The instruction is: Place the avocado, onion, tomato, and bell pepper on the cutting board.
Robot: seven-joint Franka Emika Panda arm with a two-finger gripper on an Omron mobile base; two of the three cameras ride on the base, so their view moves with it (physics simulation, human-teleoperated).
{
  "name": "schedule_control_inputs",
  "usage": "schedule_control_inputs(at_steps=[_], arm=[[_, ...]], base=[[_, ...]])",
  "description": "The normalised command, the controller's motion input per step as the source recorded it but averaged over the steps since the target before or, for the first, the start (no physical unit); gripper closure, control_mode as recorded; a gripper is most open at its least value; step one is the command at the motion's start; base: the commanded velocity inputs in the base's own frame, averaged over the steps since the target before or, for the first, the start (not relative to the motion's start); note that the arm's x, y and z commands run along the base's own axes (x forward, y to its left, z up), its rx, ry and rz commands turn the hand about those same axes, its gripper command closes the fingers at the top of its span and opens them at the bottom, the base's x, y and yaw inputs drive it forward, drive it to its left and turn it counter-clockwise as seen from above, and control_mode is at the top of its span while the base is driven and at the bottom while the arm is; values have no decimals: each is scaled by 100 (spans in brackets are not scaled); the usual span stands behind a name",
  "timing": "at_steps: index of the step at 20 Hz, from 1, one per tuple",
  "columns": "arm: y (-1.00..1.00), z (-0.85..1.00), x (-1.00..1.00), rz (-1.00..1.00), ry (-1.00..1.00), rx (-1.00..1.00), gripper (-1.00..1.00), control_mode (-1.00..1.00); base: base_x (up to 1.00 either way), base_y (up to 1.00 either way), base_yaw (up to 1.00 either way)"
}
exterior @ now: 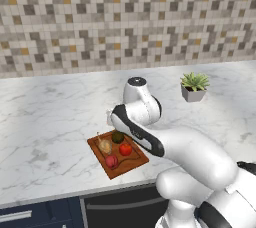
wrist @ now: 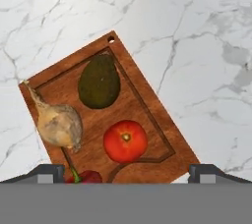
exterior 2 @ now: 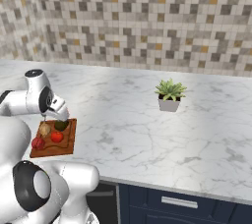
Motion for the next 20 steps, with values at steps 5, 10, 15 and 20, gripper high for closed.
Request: schedule_control_inputs(at_steps=[5, 10, 15, 20], arm=[[-32, 91, -44, 0, -19, 0, -100, -100], [-54, 76, -56, 0, -22, 0, -100, -100], [-92, 38, -55, 0, -26, 2, -100, -100], [-100, 17, -43, -2, -19, 9, -100, -100]], base=[[0, 0, 0], [0, 0, 0], [0, 0, 0], [0, 0, 0]])
